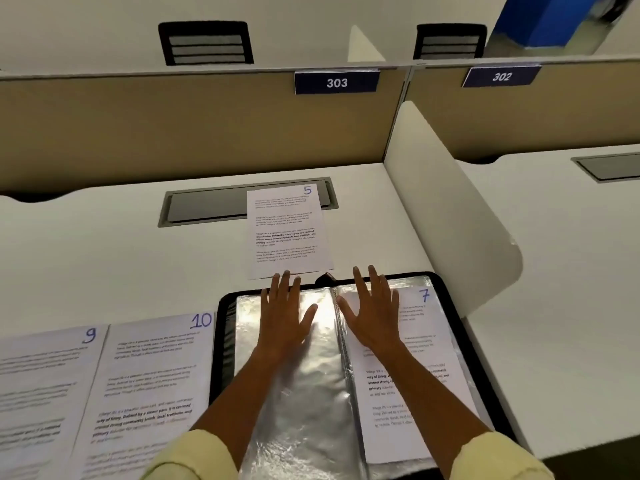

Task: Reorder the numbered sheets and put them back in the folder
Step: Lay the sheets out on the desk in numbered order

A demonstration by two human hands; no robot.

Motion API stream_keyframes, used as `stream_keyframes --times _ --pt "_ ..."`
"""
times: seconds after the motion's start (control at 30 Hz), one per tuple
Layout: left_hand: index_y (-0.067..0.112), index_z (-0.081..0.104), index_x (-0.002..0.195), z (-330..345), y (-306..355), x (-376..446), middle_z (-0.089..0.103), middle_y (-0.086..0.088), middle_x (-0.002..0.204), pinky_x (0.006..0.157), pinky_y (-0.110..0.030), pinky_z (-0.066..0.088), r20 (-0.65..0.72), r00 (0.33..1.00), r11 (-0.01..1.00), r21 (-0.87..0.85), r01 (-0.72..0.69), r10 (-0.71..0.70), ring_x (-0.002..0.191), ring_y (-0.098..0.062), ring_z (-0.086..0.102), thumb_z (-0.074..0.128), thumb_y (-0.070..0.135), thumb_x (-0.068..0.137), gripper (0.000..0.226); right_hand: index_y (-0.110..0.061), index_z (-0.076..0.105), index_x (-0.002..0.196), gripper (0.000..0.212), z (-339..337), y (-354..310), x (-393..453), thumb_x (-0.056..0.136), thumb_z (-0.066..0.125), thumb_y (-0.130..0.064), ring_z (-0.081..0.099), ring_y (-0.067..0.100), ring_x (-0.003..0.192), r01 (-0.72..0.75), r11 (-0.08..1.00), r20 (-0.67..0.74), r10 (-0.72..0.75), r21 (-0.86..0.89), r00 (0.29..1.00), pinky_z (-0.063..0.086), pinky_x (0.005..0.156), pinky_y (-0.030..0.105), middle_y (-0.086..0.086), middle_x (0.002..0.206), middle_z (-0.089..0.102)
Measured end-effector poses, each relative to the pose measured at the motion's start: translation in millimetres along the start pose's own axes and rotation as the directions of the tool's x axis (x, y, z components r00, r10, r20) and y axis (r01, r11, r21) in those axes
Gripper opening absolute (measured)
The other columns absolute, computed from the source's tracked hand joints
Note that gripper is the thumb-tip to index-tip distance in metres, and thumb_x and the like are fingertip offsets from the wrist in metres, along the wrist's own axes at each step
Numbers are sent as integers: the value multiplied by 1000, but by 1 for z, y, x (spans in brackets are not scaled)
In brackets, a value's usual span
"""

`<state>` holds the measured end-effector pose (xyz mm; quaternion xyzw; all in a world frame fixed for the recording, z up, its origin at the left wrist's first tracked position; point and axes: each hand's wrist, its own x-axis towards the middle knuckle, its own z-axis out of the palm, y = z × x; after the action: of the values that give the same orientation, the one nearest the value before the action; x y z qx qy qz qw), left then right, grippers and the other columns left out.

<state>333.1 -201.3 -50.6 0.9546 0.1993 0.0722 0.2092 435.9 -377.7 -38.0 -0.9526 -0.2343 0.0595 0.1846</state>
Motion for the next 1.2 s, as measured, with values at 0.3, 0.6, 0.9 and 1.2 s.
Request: stream_keyframes --times 0.3,0.6,0.9,1.2 --pt "16 22 156 20 51 -55 3 -4 164 122 -49 0 75 993 995 12 -95 93 152 -21 -6 22 65 95 79 -28 18 159 85 -13 37 -57 88 15 -74 16 34 152 -112 994 -47 113 18 993 11 121 57 9 167 15" --pt "24 5 157 38 78 -108 -14 4 161 122 -44 -9 185 976 993 -2 -115 113 149 -13 -20 10 75 87 87 -21 27 157 64 -21 77 -100 101 46 -47 27 34 147 -309 949 -93 314 65 945 22 118 52 14 162 25" --pt "21 1 157 38 93 -128 -12 -2 163 122 -44 -11 238 963 992 -18 -123 123 147 -16 -23 -13 84 74 106 -16 35 152 58 -27 101 -121 100 54 -32 32 37 138 -433 883 -82 452 180 888 30 113 52 16 156 32" --pt "19 3 157 42 91 -133 -11 -5 165 121 -43 -12 352 932 991 66 -120 90 150 -19 -18 33 58 99 77 -7 55 132 43 -28 112 -122 90 64 -3 46 38 122 -360 853 -201 456 379 867 42 101 53 19 131 52"
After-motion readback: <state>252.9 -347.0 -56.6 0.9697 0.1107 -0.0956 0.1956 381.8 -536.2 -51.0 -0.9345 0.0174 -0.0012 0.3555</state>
